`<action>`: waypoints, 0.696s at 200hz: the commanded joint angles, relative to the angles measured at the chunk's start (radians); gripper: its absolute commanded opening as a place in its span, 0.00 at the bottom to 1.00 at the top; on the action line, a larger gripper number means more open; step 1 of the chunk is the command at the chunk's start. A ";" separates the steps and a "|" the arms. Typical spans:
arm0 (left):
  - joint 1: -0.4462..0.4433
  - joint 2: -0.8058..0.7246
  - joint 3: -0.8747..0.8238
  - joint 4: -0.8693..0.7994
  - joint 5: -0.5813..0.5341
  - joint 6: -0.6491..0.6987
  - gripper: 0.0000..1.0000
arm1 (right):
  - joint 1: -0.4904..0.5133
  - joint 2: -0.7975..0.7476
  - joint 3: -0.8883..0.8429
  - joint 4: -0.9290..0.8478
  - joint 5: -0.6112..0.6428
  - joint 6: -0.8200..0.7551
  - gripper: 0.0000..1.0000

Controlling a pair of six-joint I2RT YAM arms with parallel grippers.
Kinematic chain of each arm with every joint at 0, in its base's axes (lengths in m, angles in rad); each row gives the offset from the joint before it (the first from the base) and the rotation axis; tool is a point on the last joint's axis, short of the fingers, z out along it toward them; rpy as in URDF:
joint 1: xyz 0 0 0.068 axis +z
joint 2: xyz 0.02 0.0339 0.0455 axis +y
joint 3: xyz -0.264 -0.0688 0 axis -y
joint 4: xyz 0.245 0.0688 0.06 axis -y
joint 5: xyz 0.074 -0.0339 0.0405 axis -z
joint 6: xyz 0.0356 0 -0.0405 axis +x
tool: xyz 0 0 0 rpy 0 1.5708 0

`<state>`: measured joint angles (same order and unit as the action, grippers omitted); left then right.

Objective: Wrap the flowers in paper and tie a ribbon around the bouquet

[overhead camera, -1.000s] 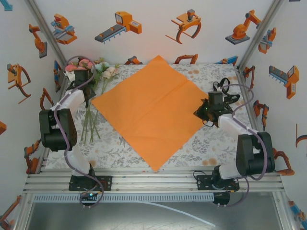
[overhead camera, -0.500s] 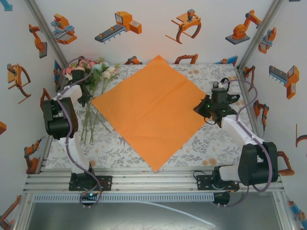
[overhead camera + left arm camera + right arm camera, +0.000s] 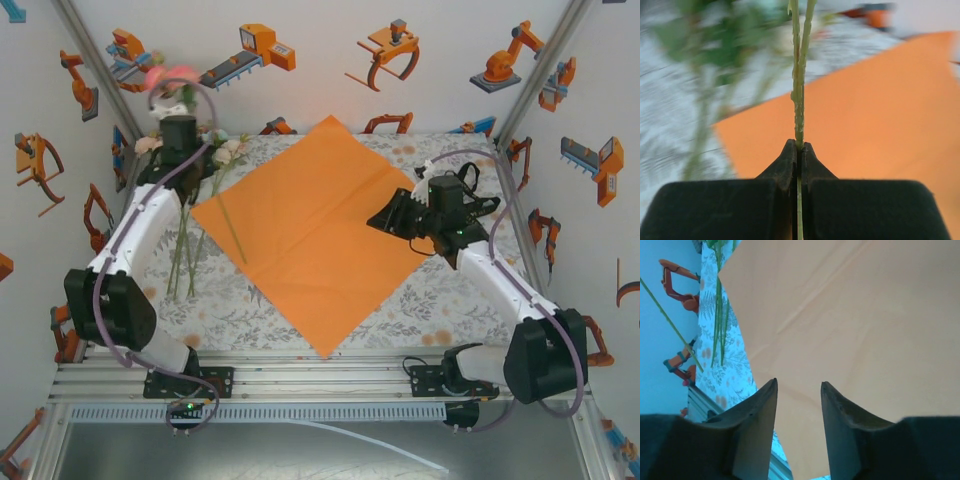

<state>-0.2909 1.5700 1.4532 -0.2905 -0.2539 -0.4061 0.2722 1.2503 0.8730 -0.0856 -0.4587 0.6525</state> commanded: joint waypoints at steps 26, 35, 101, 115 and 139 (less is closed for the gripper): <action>-0.201 0.372 0.241 0.046 0.080 -0.032 0.00 | -0.001 -0.097 -0.005 -0.043 0.081 -0.071 0.66; -0.215 0.435 0.298 0.049 0.106 -0.033 0.00 | -0.001 -0.106 -0.006 -0.060 0.087 -0.085 0.68; -0.254 0.805 0.603 -0.088 0.157 -0.059 0.00 | -0.001 -0.090 -0.025 -0.068 0.094 -0.104 0.71; -0.252 0.826 0.599 -0.087 0.152 -0.076 0.00 | -0.001 -0.082 -0.023 -0.069 0.096 -0.103 0.71; -0.251 0.849 0.571 -0.088 0.132 -0.109 0.02 | -0.001 -0.071 -0.022 -0.068 0.099 -0.105 0.71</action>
<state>-0.5419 2.4096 2.0083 -0.3656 -0.1108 -0.4599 0.2718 1.1717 0.8536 -0.1493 -0.3725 0.5720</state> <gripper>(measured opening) 0.017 0.708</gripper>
